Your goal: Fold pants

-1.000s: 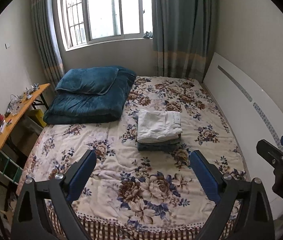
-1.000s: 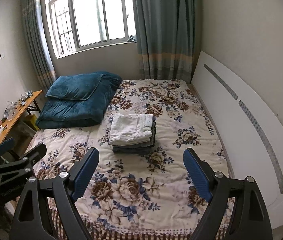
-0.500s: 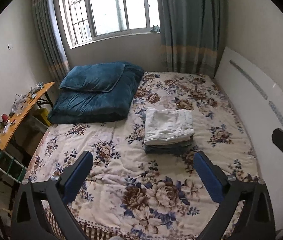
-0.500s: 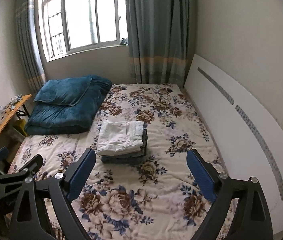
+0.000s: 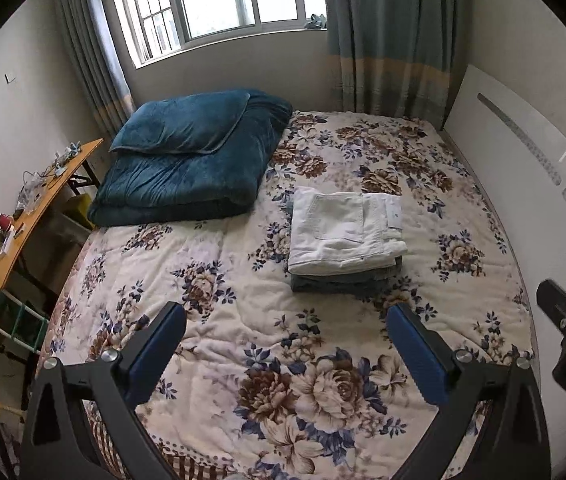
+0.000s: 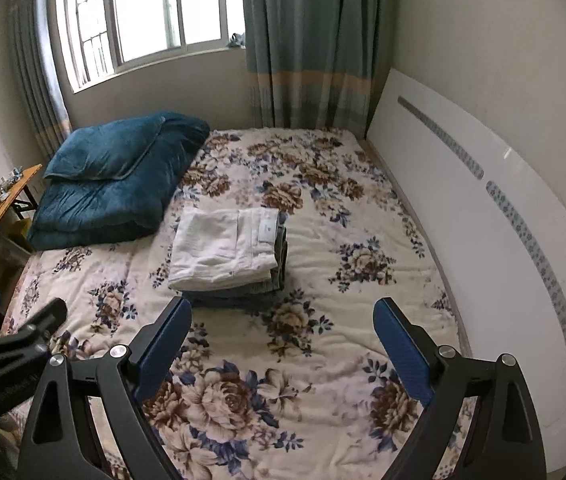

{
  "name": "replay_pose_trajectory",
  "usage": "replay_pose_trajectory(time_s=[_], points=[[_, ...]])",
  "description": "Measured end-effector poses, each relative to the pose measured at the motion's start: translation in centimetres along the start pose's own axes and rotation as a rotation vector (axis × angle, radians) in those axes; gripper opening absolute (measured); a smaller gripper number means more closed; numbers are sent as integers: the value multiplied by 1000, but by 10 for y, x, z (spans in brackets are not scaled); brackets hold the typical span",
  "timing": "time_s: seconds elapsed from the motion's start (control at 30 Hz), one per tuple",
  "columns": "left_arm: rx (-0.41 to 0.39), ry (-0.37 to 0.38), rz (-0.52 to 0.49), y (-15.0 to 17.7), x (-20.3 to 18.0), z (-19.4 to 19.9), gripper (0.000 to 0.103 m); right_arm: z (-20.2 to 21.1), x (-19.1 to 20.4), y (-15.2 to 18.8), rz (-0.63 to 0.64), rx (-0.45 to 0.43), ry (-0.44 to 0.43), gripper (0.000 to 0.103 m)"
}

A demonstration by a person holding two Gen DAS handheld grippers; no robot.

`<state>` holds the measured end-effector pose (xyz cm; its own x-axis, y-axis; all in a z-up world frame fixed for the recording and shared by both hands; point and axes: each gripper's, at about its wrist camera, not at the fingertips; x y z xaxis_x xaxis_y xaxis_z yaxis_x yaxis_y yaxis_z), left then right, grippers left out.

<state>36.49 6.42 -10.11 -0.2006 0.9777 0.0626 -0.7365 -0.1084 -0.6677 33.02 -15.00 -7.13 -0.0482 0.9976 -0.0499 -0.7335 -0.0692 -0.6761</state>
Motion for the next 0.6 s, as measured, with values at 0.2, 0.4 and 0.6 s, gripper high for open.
replay_pose_trajectory(time_s=[0.2, 0.4, 0.6], points=[[-3, -9, 2, -5, 1, -4, 102, -15, 2, 2, 1, 16, -2, 95], [-4, -10, 1, -7, 2, -6, 102, -18, 3, 5, -6, 20, -8, 95], [-12, -22, -9, -4, 0, -12, 102, -22, 3, 1, 3, 17, -7, 95]])
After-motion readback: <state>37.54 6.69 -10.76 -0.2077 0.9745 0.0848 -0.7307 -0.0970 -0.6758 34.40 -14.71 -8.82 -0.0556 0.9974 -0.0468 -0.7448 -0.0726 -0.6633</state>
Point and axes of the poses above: each gripper's, at about its wrist camera, not at the fingertips, and z roughly against the way its jaws point, x to its left, y to its underside, and after that the axes turned 9 degrees about z, right-handed
